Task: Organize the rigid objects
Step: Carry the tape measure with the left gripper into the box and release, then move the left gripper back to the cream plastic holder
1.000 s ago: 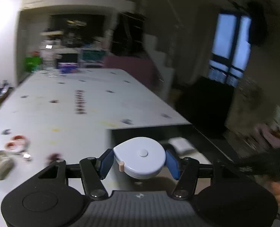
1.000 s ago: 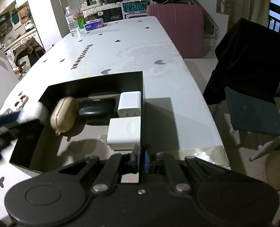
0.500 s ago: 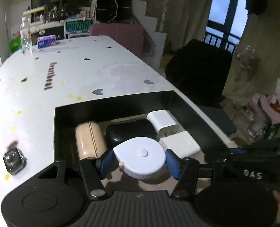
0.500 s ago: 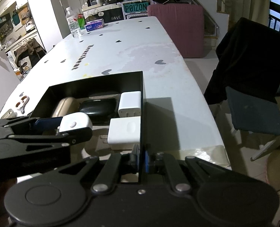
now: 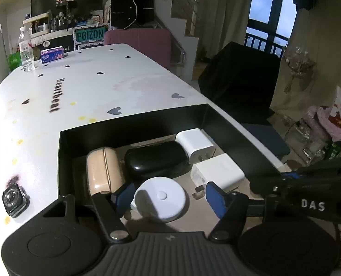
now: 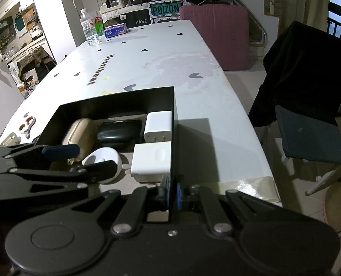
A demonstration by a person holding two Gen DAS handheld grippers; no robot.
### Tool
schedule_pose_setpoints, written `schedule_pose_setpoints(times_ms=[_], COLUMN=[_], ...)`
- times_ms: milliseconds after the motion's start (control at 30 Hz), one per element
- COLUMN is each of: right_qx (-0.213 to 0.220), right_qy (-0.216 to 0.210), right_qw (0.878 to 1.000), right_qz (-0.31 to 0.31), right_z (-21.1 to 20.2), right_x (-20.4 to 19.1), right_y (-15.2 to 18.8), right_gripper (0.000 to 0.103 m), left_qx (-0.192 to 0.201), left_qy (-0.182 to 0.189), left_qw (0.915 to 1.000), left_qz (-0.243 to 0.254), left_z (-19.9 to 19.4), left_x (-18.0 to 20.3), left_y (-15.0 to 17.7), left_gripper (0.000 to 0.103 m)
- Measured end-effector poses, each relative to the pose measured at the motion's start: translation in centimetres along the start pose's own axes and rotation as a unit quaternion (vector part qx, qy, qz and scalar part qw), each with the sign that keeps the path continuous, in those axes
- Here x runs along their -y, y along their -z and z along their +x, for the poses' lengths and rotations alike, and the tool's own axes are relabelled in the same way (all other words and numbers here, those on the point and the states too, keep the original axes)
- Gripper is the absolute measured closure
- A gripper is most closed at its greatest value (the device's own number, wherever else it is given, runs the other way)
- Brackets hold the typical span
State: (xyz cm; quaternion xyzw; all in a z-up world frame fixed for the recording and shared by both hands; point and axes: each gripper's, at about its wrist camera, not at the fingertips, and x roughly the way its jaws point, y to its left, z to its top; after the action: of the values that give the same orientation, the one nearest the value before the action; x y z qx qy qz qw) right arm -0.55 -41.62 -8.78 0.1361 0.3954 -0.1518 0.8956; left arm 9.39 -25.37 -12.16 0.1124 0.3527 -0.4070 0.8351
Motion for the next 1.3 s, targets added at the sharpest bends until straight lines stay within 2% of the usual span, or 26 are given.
schedule_pose_setpoints(times_ms=[67,133,200,533,833,1100,1300], right_qx=[0.0,0.0,0.0,0.0,0.0,0.0,0.0], right_qy=[0.0,0.0,0.0,0.0,0.0,0.0,0.0], right_qw=[1.0,1.0,1.0,1.0,1.0,1.0,1.0], right_qz=[0.0,0.0,0.0,0.0,0.0,0.0,0.0], right_z=[0.0,0.0,0.0,0.0,0.0,0.0,0.0], right_x=[0.0,0.0,0.0,0.0,0.0,0.0,0.0], right_y=[0.0,0.0,0.0,0.0,0.0,0.0,0.0], right_gripper=[0.096,0.096,0.096,0.096,0.096,0.096,0.096], left_qx=[0.001,0.004,0.008,0.007,0.006,0.014,0.027], left_qy=[0.005,0.005,0.007,0.001,0.003,-0.003,-0.019], left_qw=[1.0,0.9999,0.9999,0.9999,0.9998,0.9998,0.9992], left_qz=[-0.006,-0.012,-0.013,-0.015,-0.018,-0.012,-0.025], left_z=[-0.4,-1.1,-1.8,-4.5,-6.2,-7.8,-9.3], left_x=[0.0,0.1,0.3,0.3,0.0,-0.4,-2.2], left_y=[-0.1,-0.2,-0.2,0.5,1.1,1.8,2.7], left_gripper=[0.03,0.02,0.016,0.007,0.0,0.0,0.0])
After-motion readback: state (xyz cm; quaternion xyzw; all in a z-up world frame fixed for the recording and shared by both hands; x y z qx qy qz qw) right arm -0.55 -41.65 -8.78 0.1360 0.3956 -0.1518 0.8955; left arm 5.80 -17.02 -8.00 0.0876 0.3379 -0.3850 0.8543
